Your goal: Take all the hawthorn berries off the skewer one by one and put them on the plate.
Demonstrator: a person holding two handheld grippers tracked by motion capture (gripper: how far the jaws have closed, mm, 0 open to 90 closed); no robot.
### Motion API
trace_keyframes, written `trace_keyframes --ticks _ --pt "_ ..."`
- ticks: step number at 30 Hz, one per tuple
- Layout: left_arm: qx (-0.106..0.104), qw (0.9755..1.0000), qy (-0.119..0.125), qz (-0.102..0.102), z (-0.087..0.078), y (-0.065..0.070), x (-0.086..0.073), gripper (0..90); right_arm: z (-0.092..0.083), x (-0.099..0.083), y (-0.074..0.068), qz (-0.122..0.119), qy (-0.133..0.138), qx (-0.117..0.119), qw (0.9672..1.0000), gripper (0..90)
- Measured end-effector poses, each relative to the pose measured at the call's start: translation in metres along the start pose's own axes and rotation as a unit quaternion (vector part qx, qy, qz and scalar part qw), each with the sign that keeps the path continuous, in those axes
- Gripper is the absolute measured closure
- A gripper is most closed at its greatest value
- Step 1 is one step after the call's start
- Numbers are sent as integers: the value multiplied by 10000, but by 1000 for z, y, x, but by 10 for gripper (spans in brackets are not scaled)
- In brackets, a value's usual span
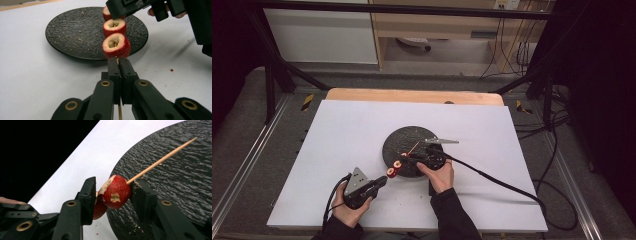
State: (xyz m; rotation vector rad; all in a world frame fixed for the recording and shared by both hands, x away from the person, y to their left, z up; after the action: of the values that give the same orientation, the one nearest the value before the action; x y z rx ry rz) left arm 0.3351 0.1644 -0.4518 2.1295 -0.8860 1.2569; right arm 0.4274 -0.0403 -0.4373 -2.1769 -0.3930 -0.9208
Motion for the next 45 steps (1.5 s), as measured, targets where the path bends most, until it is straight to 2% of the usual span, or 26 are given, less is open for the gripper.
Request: trace_keyframes --ticks 9,22,30,32,33,39,40,45 --pt "18 9999 109 55 -3 1 2 884 -5 8 -1 118 134 55 9998 621" --pt "16 9996 272 37 -9 -1 5 884 -17 35 8 185 578 -172 9980 621" --pt "6 9997 261 4 -11 -3 4 884 -25 55 21 62 891 -548 9945 623" --pt "23 9997 248 10 -11 -4 4 884 -27 59 23 -2 916 -628 9938 623" --pt "28 9997 255 -12 -12 -5 3 884 -30 62 27 -99 941 -741 9928 623" --pt "64 9996 258 -87 -14 -9 2 883 -36 62 42 -84 985 -871 9913 623" --pt "65 9996 259 -106 -15 -10 2 884 -35 58 48 -90 949 -891 9914 623" --pt "109 9995 252 -148 -16 -14 2 884 -29 47 53 -132 781 -890 9929 623"
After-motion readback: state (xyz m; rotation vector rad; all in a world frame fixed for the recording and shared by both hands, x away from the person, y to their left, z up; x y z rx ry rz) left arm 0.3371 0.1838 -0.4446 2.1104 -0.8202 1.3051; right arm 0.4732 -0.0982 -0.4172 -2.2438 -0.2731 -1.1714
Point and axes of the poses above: each handheld gripper's, and its own axes: z roughly forward along the jaws, x roughly out of its top, y roughly to its right, the point moved 3 cm from there along z, roughly forward along the jaws, and after that the axes turned 7 degrees about -x, right-handed, at the moved point
